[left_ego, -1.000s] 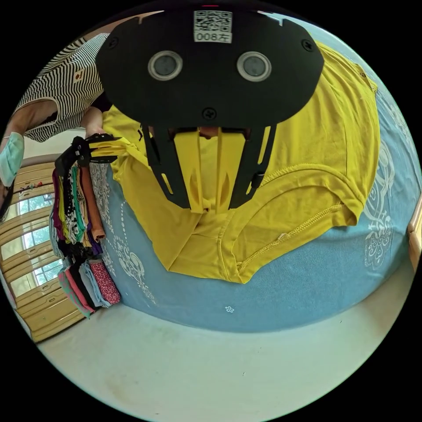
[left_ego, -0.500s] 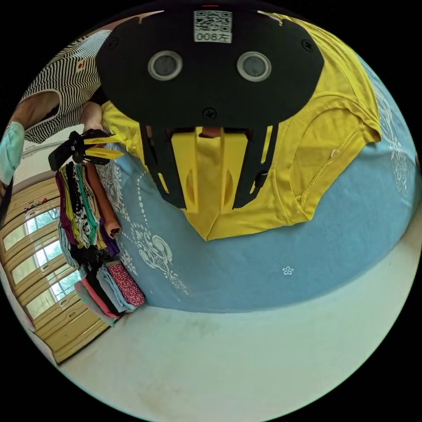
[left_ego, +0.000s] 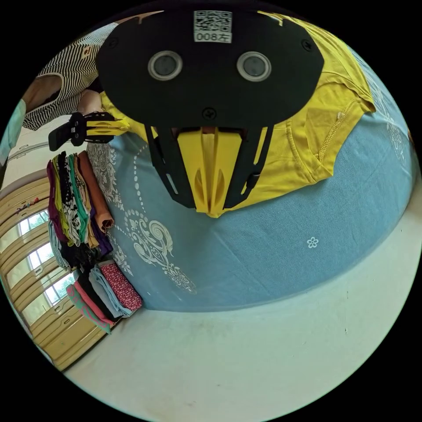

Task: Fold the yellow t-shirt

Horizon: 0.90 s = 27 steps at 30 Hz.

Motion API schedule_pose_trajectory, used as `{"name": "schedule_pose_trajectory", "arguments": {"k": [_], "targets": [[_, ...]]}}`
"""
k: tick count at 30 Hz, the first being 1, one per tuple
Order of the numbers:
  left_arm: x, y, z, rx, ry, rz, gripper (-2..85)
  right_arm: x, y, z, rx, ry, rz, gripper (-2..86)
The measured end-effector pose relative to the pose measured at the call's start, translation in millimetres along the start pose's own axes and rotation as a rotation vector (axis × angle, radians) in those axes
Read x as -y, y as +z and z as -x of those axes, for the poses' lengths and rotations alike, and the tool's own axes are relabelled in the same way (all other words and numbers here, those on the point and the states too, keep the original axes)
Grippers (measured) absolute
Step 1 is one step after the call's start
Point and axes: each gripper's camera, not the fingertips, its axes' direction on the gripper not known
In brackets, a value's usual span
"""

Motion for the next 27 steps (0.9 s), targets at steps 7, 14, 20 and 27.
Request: {"name": "schedule_pose_trajectory", "arguments": {"k": [7,14,20,27], "targets": [[-7.4,18.1,-4.7,-0.017,-0.033,-0.054,0.6,6.0,-8.0,-46.9,0.123,0.148,-0.010,0.9],[-44.1,53.3,-7.8,0.028,-0.067,-0.018,2.0,27.1,4.5,-53.8,0.171,0.161,0.075,1.6],[-101.3,14.4,-27.1,0.081,-0.034,-0.143,3.3,45.2,-11.5,-48.9,0.161,0.177,0.007,1.3],[-222.0,35.5,-90.9,-0.134,0.147,-0.035,1.3,77.2,-21.8,-16.6,0.211,0.110,-0.052,0.3]]}}
